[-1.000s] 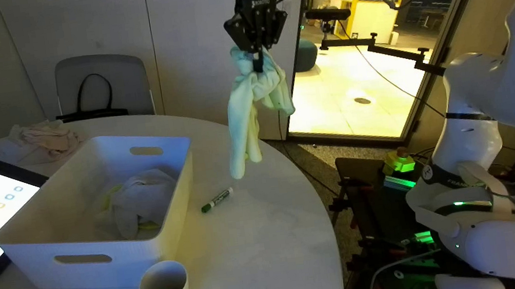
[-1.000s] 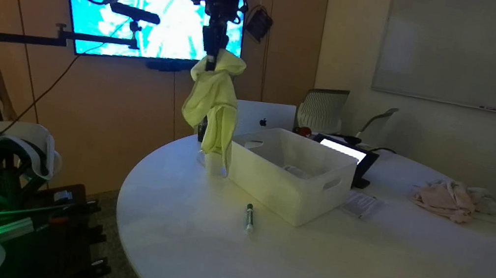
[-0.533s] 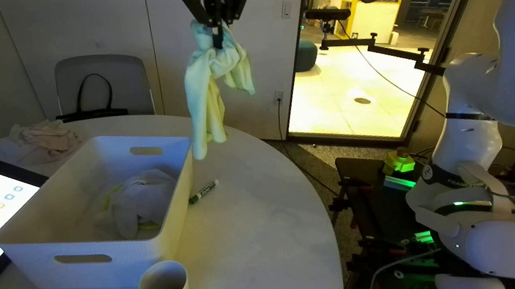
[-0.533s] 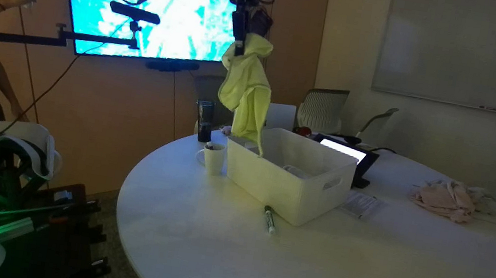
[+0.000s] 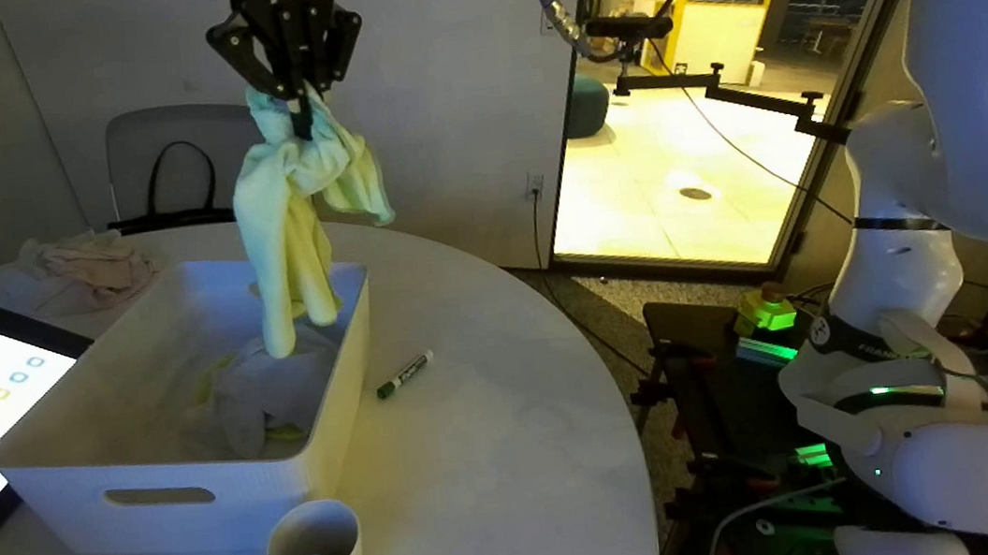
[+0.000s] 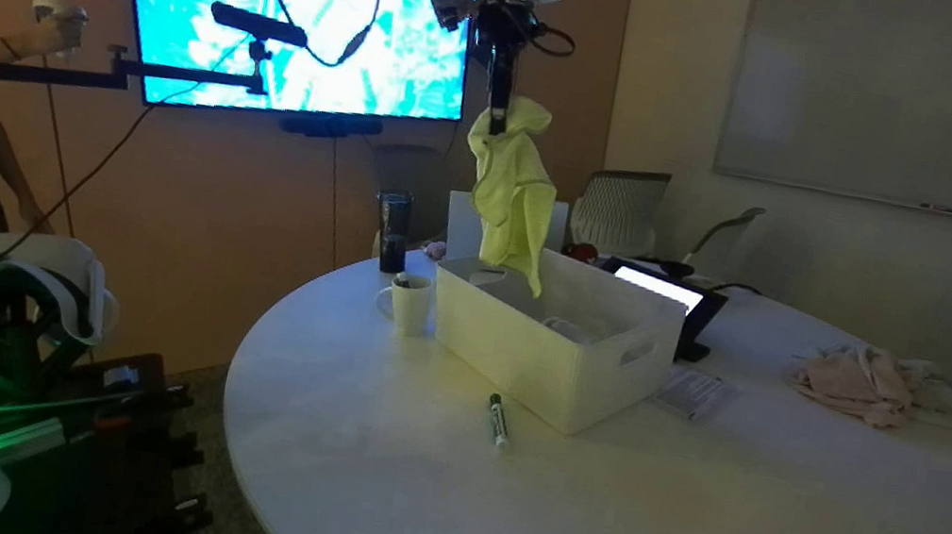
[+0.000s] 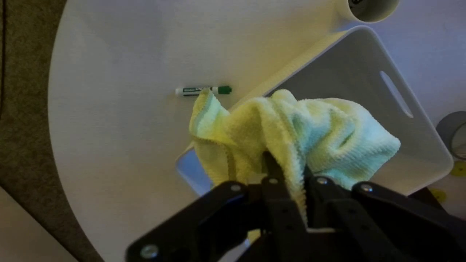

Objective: Put the cloths in the box, then put the marker and the yellow object in the cup

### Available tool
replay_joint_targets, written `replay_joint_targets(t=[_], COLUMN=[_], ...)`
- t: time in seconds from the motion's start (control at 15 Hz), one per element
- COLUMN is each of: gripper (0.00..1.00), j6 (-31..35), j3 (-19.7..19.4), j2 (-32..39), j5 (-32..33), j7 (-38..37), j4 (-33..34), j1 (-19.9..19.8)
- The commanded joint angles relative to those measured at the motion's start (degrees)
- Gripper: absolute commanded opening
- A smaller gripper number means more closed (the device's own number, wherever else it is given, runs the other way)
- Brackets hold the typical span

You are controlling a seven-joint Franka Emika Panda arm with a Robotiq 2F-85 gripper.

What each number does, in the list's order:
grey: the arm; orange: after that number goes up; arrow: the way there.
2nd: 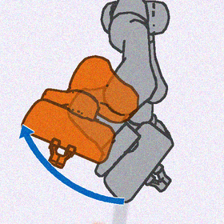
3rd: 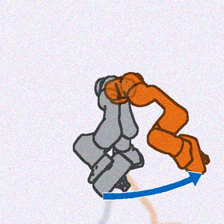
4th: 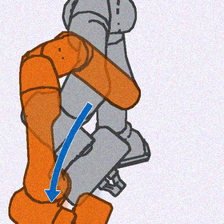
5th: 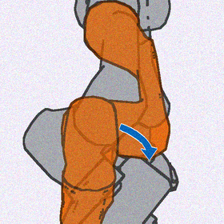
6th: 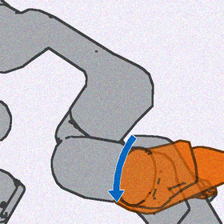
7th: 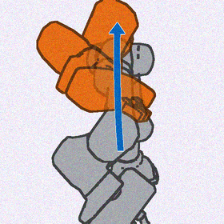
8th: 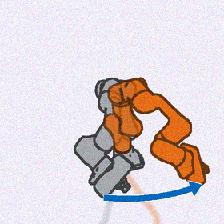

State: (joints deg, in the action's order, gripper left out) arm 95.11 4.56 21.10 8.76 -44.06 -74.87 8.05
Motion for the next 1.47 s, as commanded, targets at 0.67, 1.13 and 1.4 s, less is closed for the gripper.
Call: replay_joint_targets(t=[0.67,1.13,1.4], gripper=[0.64,1.0,1.0], j6=[-2.89,0.92,8.24], j3=[-1.81,1.14,1.54], j2=[15.78,11.97,9.6], j5=[-3.52,-6.36,-12.99], j7=[8.62,10.8,12.59], j4=[17.56,5.22,-7.38], j1=[-0.09,-0.37,0.17])
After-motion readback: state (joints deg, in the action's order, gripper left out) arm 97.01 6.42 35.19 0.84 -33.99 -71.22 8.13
